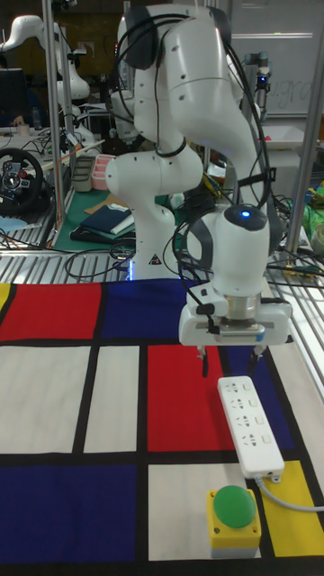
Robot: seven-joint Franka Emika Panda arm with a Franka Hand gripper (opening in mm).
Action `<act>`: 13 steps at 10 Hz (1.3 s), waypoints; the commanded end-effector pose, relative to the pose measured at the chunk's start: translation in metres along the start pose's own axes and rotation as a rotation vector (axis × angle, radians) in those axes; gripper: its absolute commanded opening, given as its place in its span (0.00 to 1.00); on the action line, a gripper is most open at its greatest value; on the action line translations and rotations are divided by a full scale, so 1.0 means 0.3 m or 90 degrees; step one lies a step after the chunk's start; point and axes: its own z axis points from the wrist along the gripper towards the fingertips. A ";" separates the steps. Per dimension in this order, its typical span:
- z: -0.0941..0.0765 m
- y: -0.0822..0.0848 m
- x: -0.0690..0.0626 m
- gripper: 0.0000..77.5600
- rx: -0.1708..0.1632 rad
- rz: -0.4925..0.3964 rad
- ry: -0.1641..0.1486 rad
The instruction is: Turn off the power strip by pressing the button
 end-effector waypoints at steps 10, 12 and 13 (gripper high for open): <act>-0.164 0.001 -0.079 1.00 -0.023 -0.020 0.020; -0.219 -0.023 -0.103 1.00 -0.024 -0.026 0.029; -0.233 -0.031 -0.110 1.00 -0.024 -0.030 0.029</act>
